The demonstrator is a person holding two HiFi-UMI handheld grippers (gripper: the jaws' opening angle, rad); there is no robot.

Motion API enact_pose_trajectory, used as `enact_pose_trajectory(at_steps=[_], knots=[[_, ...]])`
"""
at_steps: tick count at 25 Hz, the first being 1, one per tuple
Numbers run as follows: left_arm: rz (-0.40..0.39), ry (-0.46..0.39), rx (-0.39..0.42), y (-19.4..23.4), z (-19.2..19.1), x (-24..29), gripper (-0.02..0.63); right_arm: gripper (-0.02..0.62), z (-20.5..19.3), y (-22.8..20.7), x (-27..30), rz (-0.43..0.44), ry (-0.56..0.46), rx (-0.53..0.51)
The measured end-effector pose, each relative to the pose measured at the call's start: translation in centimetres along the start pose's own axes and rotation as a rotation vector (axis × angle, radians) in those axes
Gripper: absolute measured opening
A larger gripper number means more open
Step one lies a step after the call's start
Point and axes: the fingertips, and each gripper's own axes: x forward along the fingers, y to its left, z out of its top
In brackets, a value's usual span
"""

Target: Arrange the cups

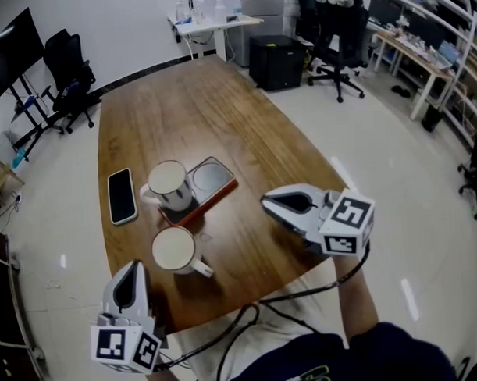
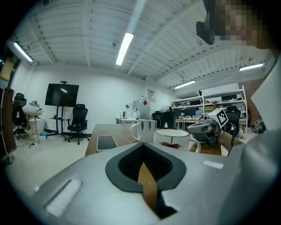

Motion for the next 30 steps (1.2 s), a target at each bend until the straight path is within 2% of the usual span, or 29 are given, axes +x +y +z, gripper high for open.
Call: enact_pose_trajectory(at_steps=[13, 19, 30], knots=[[0.005, -0.004, 0.002, 0.05, -0.04, -0.16, 0.003, 0.008, -0.05, 0.02, 0.16, 0.006, -0.003, -0.004], [-0.025, -0.005, 0.009, -0.41, 0.01, -0.06, 0.003, 0.008, -0.03, 0.02, 0.18, 0.005, -0.003, -0.001], [-0.027, -0.005, 0.008, -0.46, 0.03, -0.1, 0.003, 0.008, -0.08, 0.01, 0.12, 0.008, -0.003, -0.004]])
